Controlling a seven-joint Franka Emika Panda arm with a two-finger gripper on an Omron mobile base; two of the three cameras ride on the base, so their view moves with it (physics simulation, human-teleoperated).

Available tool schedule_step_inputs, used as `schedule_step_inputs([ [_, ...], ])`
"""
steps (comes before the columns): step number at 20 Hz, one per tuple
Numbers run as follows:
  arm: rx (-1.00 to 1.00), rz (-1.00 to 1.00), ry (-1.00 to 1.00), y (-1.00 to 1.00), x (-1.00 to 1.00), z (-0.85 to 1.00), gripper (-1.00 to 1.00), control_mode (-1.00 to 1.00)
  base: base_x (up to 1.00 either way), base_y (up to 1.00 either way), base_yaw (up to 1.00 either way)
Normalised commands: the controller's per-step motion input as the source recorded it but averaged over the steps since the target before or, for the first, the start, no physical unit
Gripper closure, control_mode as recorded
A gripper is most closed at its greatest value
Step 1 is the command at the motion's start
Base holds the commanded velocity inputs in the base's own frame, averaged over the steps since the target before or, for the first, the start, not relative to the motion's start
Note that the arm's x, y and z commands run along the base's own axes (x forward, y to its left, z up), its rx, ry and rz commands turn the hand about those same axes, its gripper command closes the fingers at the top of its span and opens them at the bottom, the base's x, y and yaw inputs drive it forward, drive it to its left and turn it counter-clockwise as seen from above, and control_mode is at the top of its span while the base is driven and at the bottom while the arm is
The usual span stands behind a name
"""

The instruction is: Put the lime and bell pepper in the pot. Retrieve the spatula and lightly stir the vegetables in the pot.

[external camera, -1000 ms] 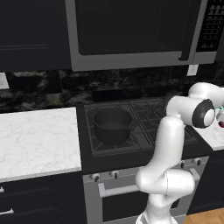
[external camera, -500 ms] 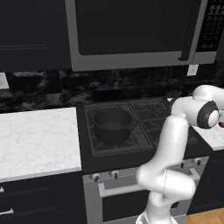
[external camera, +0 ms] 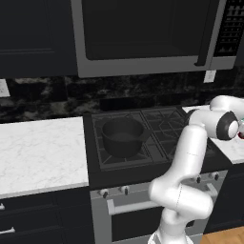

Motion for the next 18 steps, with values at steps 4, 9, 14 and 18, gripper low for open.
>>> schedule_step_inputs([
  [4, 0.0, 0.0, 0.0, -0.19, 0.39, -0.14, -1.0, -1.0, 0.0, 0.0, 0.0],
  [9, 0.0, 0.0, 0.0, -0.03, 0.33, -0.15, -1.0, -1.0, 0.0, 0.0, 0.0],
  [14, 0.0, 0.0, 0.0, -0.03, 0.29, -0.19, -1.0, -1.0, 0.0, 0.0, 0.0],
  [18, 0.0, 0.0, 0.0, -0.31, 0.23, -0.26, -1.0, -1.0, 0.0, 0.0, 0.0],
])
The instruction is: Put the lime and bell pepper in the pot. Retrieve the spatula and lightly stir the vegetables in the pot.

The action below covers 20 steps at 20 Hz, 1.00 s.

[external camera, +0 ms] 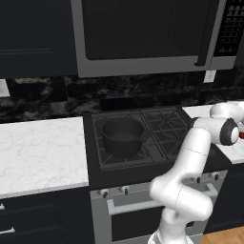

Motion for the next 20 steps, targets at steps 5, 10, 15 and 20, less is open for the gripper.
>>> schedule_step_inputs([
  [5, 0.0, -0.05, 0.0, -0.42, 0.23, -0.17, -1.0, -1.0, 0.0, 0.0, 0.0],
  [10, -0.01, -0.02, -0.04, 0.13, 0.04, -0.37, 1.0, -1.0, 0.0, 0.0, 0.0],
  [15, -0.01, 0.0, -0.08, 0.23, 0.09, -0.29, 1.0, -1.0, 0.0, 0.0, 0.0],
  [20, 0.0, 0.0, -0.28, 0.92, -0.78, -0.04, 1.0, -1.0, 0.0, 0.0, 0.0],
])
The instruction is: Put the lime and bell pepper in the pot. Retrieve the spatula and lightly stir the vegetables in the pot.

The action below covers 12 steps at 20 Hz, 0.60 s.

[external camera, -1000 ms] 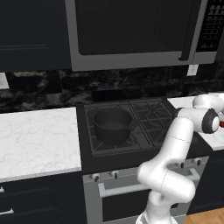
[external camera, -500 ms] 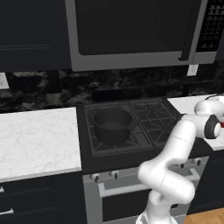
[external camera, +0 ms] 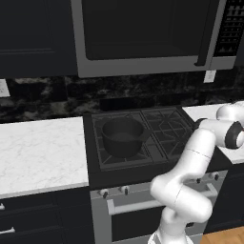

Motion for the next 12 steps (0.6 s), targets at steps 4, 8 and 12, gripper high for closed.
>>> schedule_step_inputs([
  [4, 0.0, 0.0, -0.17, 0.92, -0.86, 0.44, 1.0, -1.0, 0.0, 0.0, 0.0],
  [8, 0.0, 0.0, -0.01, 0.92, -0.54, 0.89, 1.0, -1.0, 0.0, 0.0, 0.0],
  [12, 0.0, 0.02, 0.0, 1.0, -0.4, 0.88, 1.0, -1.0, 0.0, 0.0, 0.0],
])
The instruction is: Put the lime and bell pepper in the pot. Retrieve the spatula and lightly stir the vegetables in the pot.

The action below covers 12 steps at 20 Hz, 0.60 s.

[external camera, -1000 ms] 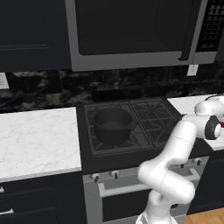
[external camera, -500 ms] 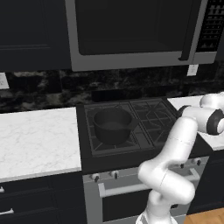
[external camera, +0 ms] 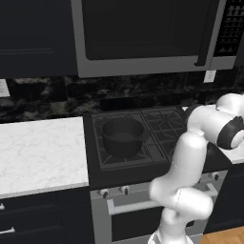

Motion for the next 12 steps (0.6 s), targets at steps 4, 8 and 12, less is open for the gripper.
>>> schedule_step_inputs([
  [4, 0.0, 0.11, 0.02, 1.0, -0.32, 0.75, 1.0, -1.0, 0.0, 0.0, 0.0],
  [8, 0.0, 0.18, 0.03, 1.0, -0.1, 0.68, 1.0, -1.0, 0.0, 0.0, 0.0],
  [12, -0.01, 0.11, 0.02, 1.0, 0.0, 0.54, 1.0, -1.0, 0.0, 0.0, 0.0],
])
